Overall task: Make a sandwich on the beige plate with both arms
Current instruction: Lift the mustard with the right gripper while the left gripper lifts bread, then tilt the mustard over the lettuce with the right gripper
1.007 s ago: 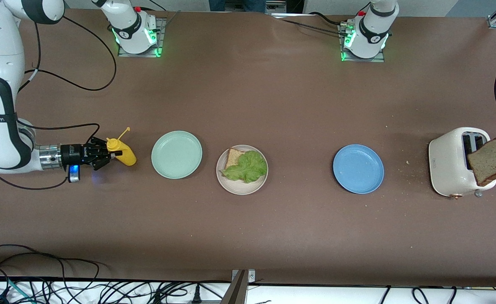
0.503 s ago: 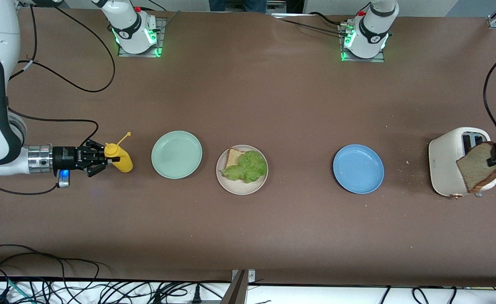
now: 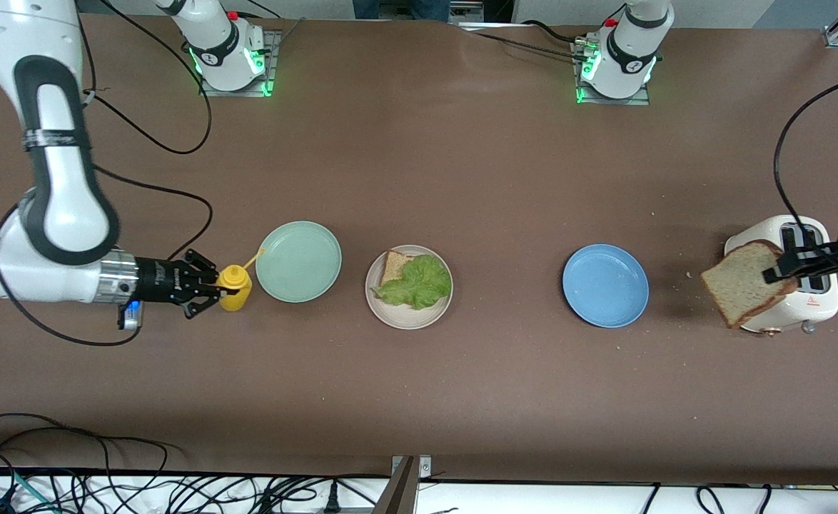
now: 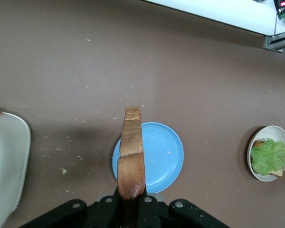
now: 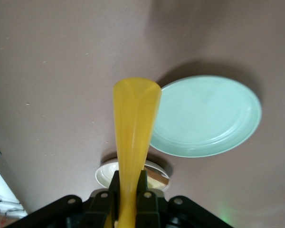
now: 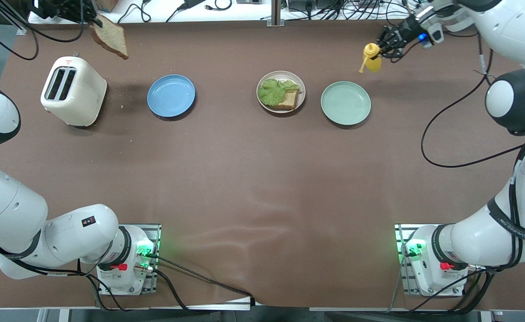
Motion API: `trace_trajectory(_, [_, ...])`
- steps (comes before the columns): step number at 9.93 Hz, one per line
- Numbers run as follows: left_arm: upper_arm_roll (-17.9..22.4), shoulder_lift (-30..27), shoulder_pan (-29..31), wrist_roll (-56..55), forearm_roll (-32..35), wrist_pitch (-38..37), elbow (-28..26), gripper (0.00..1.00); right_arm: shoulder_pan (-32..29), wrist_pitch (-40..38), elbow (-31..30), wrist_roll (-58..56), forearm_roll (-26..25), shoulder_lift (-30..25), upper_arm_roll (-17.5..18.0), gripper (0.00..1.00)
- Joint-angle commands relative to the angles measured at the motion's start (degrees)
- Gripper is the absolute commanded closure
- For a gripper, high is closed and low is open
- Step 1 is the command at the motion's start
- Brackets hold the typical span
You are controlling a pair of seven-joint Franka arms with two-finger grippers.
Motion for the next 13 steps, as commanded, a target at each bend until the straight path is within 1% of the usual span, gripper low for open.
trace_trajectory(1, [-0.12, 1.07, 0.05, -0.65, -1.48, -0.53, 0.88, 1.00, 6.60, 7.36, -0.51, 11.47, -6.55, -1.92, -0.36, 0.84])
trace_trajectory(3, [-0.12, 1.07, 0.05, -1.18, -1.48, -0.53, 1.06, 1.00, 14.07, 15.01, -0.51, 24.47, -16.90, -1.84, -0.36, 0.84])
trace_trajectory(5, [-0.20, 1.42, -0.13, -1.97, -1.56, -0.53, 0.97, 1.00, 20.06, 20.29, -0.59, 34.16, -26.49, -1.31, -0.54, 0.84])
trace_trajectory(7, [-0.20, 1.42, -0.66, -2.41, -2.18, -0.53, 0.97, 1.00, 23.76, 20.49, -0.51, 41.90, -36.94, -1.22, -0.54, 0.84])
trace_trajectory(8, [-0.20, 1.51, -0.57, -2.32, -2.18, -0.53, 0.97, 1.00, 25.86, 20.49, -0.42, 45.85, -43.61, -0.70, -0.71, 0.84])
trace_trajectory(9, [-0.20, 1.51, -0.57, -2.32, -2.18, -0.53, 0.97, 1.00, 27.36, 20.93, -0.25, 50.59, -52.81, 0.18, -0.89, 0.85])
trace_trajectory(10, [-0.20, 1.51, -0.66, -2.58, -2.27, -0.53, 0.97, 1.00, 28.42, 21.37, 0.63, 55.07, -57.77, 0.88, -0.89, 0.85])
trace_trajectory(12, [-0.20, 1.60, -0.57, -2.68, -2.27, -0.53, 0.97, 1.00, 30.79, 21.02, 4.57, 58.53, -60.10, 4.12, -1.50, 0.85])
trace_trajectory(13, [-0.20, 1.77, -0.57, -2.67, -2.18, -0.53, 0.97, 1.00, 32.11, 20.84, 6.07, 60.46, -63.07, 5.44, -2.03, 0.85])
